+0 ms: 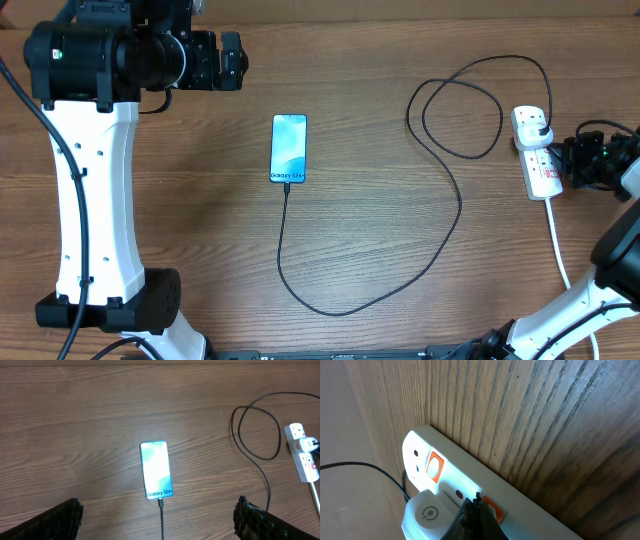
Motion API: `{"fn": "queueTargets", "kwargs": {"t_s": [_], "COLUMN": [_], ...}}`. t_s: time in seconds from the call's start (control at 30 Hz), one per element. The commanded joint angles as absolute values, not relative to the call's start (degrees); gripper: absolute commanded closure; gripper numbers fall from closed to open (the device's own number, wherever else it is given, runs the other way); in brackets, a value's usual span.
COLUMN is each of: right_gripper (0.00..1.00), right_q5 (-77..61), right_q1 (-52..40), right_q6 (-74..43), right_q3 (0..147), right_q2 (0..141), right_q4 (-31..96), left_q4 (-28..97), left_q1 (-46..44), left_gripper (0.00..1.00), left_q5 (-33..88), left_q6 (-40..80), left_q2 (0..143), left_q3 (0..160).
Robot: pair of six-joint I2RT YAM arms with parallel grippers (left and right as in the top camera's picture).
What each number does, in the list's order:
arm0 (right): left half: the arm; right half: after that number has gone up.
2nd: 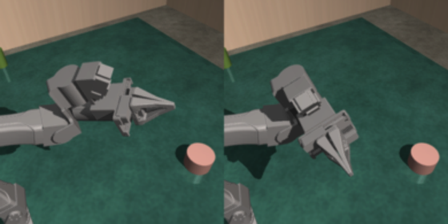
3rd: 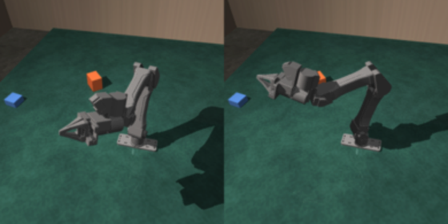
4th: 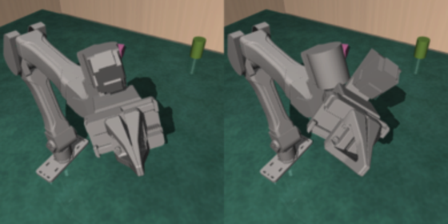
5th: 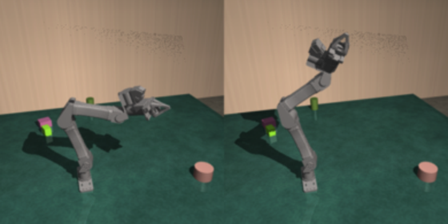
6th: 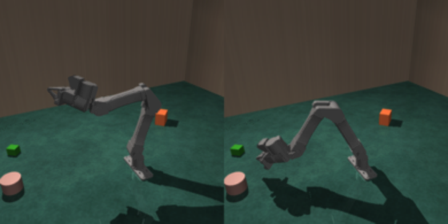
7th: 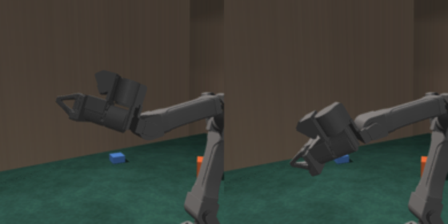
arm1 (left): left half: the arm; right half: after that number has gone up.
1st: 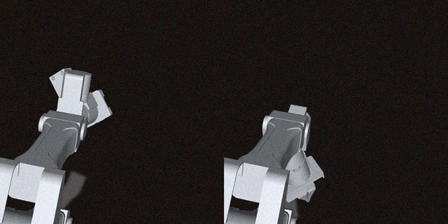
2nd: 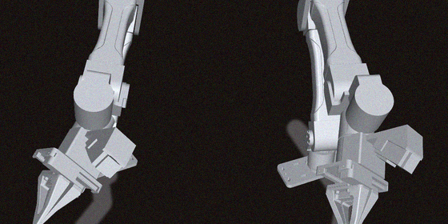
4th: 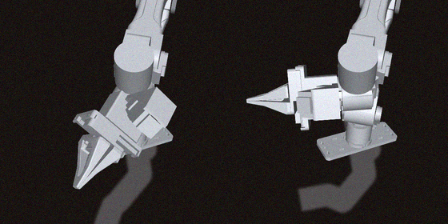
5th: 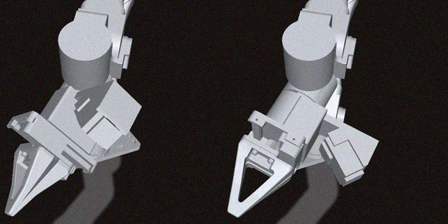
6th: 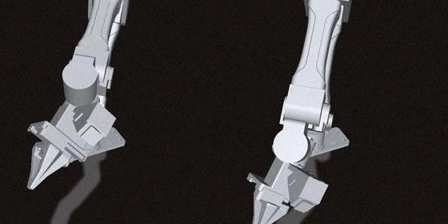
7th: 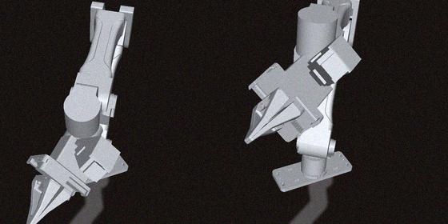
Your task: Plug charger to phone and switch on socket
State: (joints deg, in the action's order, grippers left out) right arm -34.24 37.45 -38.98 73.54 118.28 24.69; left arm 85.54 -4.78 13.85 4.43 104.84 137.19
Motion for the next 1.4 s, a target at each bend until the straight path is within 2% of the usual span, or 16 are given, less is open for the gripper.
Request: {"fn": "queueTargets", "kwargs": {"t_s": [0.0,1.0,1.37], "right_gripper": [0.96,0.96,0.96], "right_q5": [-35.2,-36.03,-38.22], "right_q1": [33.47,31.22,40.45], "right_q6": [-38.79,-38.79,-38.76], "right_q3": [69.93,69.38,70.39], "right_q2": [119.72,119.72,118.8], "right_q4": [26.3,28.82,26.41], "left_q4": [85.47,85.47,85.47], "left_q1": [-4.89,-4.89,-4.89], "left_gripper": [0.0,0.0,0.0], "left_q5": [13.5,13.5,13.5], "left_q6": [4.51,4.51,4.51], "left_q2": [104.88,104.88,104.88], "left_q3": [137.08,137.08,137.08]}}
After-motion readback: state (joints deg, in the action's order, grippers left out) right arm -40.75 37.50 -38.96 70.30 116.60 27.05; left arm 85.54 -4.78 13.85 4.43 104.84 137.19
